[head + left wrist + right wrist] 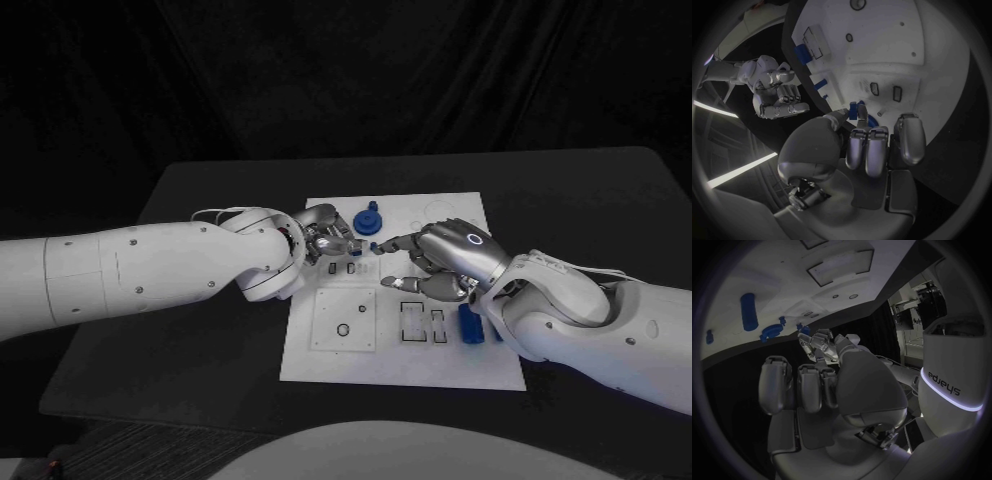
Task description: Assemble the parts on the task board
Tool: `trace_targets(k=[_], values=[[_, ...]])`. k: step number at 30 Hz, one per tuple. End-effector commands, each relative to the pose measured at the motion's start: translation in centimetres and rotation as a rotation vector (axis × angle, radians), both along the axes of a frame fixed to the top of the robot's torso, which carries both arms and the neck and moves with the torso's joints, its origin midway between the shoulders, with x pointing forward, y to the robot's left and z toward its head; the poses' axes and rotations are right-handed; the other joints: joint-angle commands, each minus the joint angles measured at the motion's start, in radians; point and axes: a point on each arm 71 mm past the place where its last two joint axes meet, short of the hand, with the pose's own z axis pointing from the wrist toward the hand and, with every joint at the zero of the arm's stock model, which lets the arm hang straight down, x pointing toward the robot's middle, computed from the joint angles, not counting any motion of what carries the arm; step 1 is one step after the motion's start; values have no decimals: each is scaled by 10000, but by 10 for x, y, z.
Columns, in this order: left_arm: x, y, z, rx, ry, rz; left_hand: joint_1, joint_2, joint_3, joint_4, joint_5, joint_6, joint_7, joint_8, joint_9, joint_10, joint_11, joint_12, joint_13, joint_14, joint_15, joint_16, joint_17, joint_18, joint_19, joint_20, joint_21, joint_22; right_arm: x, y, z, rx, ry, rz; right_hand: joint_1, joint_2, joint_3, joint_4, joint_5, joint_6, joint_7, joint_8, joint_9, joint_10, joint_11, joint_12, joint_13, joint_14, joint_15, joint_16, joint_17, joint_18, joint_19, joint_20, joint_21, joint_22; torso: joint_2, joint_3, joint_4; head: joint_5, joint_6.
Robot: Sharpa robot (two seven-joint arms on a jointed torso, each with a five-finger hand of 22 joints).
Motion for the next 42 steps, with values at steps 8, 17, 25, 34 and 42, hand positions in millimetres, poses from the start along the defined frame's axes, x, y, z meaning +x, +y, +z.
trace_targets(k=[8,17,25,34,42], values=[[-2,-3,7,-551,-67,6,42,105,-14,30,12,98,-8,54,-23,1047,4,36,2634,1057,13,27,2634,-144,68,4,20,1076,-1,7,-4,-289,185,224,-115,30,-58,-22,-51,224,-14,7,2,1040,66,53,2635,907,34,57,1760,-135,478,-25,48,2107,-23,2,-29,-18,-28],[-5,-6,10,-647,-94,-92,38,118,-33,72,15,134,-14,57,-46,1047,-6,36,2634,1057,3,27,2634,-148,86,-3,34,1091,-1,11,-5,-342,238,299,-118,43,-56,-43,-55,9,-26,-12,-24,1040,60,53,2635,906,31,54,1751,-138,481,-26,71,2110,-22,16,-31,-46,-31],[-9,-9,11,-885,100,-109,29,131,-49,115,11,146,-18,44,-76,1047,-11,36,2634,1057,-5,27,2634,-155,111,-10,59,1112,-1,12,-7,-412,298,306,-131,59,-60,-94,-59,-494,-67,-79,-95,1040,34,53,2635,901,13,46,1730,-137,475,-33,94,2110,-17,17,-26,-78,-43],[-12,-14,13,-1036,93,-221,30,149,-62,153,13,185,-29,48,-100,1047,-20,36,2634,1057,-12,27,2634,-162,136,-17,82,1132,-1,13,-8,-486,361,316,-144,66,-63,-104,-63,-630,-95,-88,-111,1040,16,53,2635,900,3,48,1728,-136,472,-38,98,2110,-13,9,-22,-102,-34],[-9,-16,21,-1117,-156,-311,19,161,-90,213,3,234,-39,52,-133,1047,-30,36,2634,1057,-22,27,2634,-165,154,-26,95,1147,-1,12,-9,-593,437,322,-156,78,-63,-109,-65,-489,-117,-64,-98,1040,0,53,2635,899,-7,49,1727,-134,468,-43,97,2108,-21,15,-38,-82,-27]])
